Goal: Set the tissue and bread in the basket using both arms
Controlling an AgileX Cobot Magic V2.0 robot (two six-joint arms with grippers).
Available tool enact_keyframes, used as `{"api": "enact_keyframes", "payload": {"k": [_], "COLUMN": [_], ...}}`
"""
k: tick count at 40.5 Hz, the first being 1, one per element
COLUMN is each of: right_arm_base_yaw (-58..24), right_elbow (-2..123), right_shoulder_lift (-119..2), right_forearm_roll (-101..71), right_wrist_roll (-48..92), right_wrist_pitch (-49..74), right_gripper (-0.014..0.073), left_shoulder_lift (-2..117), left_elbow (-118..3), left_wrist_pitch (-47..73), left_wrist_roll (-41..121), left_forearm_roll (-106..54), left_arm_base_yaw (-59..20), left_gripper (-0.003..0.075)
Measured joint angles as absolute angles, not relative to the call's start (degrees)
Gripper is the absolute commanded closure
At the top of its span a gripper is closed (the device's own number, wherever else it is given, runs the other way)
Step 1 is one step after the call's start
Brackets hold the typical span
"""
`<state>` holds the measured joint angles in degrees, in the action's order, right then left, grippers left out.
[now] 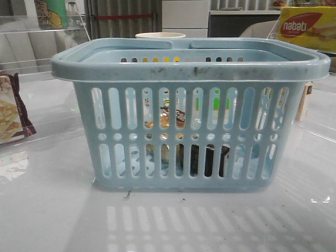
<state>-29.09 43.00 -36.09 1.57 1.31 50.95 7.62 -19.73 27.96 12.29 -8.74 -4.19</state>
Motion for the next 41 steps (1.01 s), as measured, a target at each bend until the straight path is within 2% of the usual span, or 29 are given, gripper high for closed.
{"api": "enact_keyframes", "payload": {"k": [7,22,41], "right_arm_base_yaw": [-29.09,-29.09,-29.09], "right_elbow": [43.0,43.0,43.0], "right_shoulder_lift": [-36.09,-36.09,-36.09], "right_forearm_roll": [1.57,1.57,1.57], "right_wrist_roll": [1.31,1.31,1.31], "right_wrist_pitch": [50.99,51.08,51.08], "right_gripper": [0.0538,0.0538,0.0538], "left_shoulder_lift": [3.62,-0.37,-0.37], "left_elbow": [-11.96,0.33,0.45], "left_wrist_pitch": [24.04,10.1,0.0], "left_wrist_roll": [12.29,8.14,7.71], "left_forearm_roll": [-8.98,-6.12,-5.37], "left_arm_base_yaw": [-1.28,-1.4,-2.26], "left_gripper": [0.0629,0.0629,0.0629]}}
